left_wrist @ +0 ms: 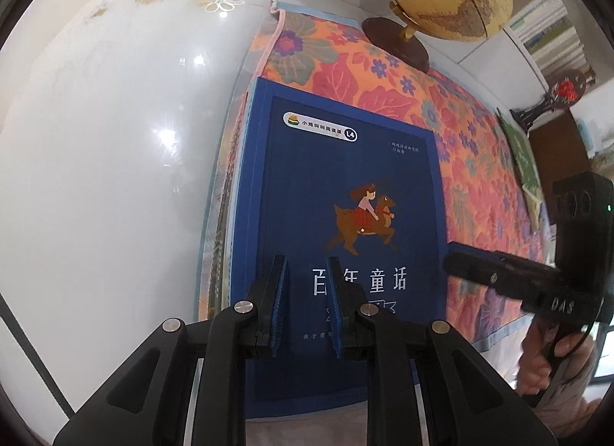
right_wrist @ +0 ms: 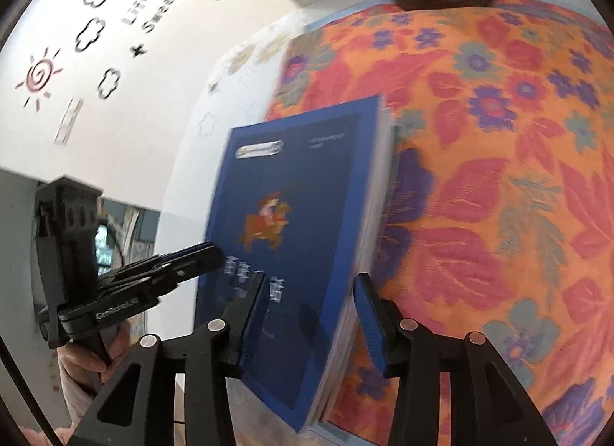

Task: Organize books

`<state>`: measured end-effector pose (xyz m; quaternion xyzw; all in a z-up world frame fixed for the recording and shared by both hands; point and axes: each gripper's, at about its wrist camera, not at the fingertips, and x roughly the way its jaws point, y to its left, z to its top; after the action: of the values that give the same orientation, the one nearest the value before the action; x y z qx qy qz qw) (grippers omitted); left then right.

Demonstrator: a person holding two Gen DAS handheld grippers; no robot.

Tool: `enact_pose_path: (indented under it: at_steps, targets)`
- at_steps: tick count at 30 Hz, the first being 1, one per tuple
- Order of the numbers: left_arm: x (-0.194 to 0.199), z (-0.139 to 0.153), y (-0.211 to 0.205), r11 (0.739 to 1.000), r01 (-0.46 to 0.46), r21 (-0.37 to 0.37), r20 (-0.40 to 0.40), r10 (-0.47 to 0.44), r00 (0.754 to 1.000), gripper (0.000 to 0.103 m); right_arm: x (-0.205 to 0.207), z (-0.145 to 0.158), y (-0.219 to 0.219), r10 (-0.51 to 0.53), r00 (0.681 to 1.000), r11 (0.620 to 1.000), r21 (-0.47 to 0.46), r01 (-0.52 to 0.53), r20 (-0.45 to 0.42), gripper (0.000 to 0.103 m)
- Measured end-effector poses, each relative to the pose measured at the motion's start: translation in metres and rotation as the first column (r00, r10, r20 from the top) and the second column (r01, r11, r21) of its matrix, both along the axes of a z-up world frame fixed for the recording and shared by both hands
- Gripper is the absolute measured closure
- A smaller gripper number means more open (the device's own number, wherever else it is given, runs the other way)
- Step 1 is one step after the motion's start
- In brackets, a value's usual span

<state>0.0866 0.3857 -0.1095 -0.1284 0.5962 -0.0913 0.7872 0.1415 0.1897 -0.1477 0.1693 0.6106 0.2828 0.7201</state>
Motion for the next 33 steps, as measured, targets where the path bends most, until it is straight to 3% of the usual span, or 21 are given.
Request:
enact_pose_path:
  at_steps: [5, 7, 8, 10, 15, 18, 26, 33]
  targets:
    - [0.000, 0.003, -0.014, 0.996, 0.015, 0.093, 0.021, -0.017, 1.000, 0.084, 0.002, -0.021, -0.013, 0.002, 0.999, 1.000, 0.003, -0.002, -0.035, 0.057]
    - [0.000, 0.005, -0.021, 0.987, -0.003, 0.160, 0.024, -0.001, 1.000, 0.080, 0.004, -0.029, -0.020, -0.022, 0.997, 0.997, 0.066, 0.027, -0.077, 0.054]
    - [0.000, 0.007, -0.026, 0.978, -0.006, 0.207, 0.019, 0.002, 1.000, 0.073, 0.004, -0.028, -0.022, -0.022, 0.997, 0.997, 0.073, 0.028, -0.071, 0.054]
    - [-0.001, 0.012, -0.040, 0.962, 0.005, 0.274, 0.028, -0.013, 1.000, 0.073, 0.003, -0.017, -0.032, -0.025, 1.000, 0.997, 0.078, 0.026, -0.016, 0.054]
    - [0.014, 0.027, -0.079, 0.985, 0.008, 0.172, 0.065, -0.020, 0.998, 0.073, 0.009, 0.001, -0.099, -0.091, 0.995, 0.992, 0.093, 0.086, 0.050, 0.054]
    - [0.026, 0.029, -0.113, 0.986, 0.026, 0.163, 0.079, -0.039, 0.996, 0.073, 0.011, 0.006, -0.150, -0.154, 0.985, 0.986, 0.073, 0.149, 0.073, 0.054]
    - [0.066, 0.023, -0.230, 0.995, 0.095, 0.027, 0.064, -0.097, 0.993, 0.071, 0.001, 0.013, -0.304, -0.363, 0.927, 0.932, 0.024, 0.362, 0.095, 0.054]
    - [0.091, 0.003, -0.331, 0.987, 0.159, -0.006, 0.038, -0.159, 0.987, 0.070, -0.005, 0.013, -0.399, -0.459, 0.883, 0.887, -0.007, 0.462, 0.099, 0.053]
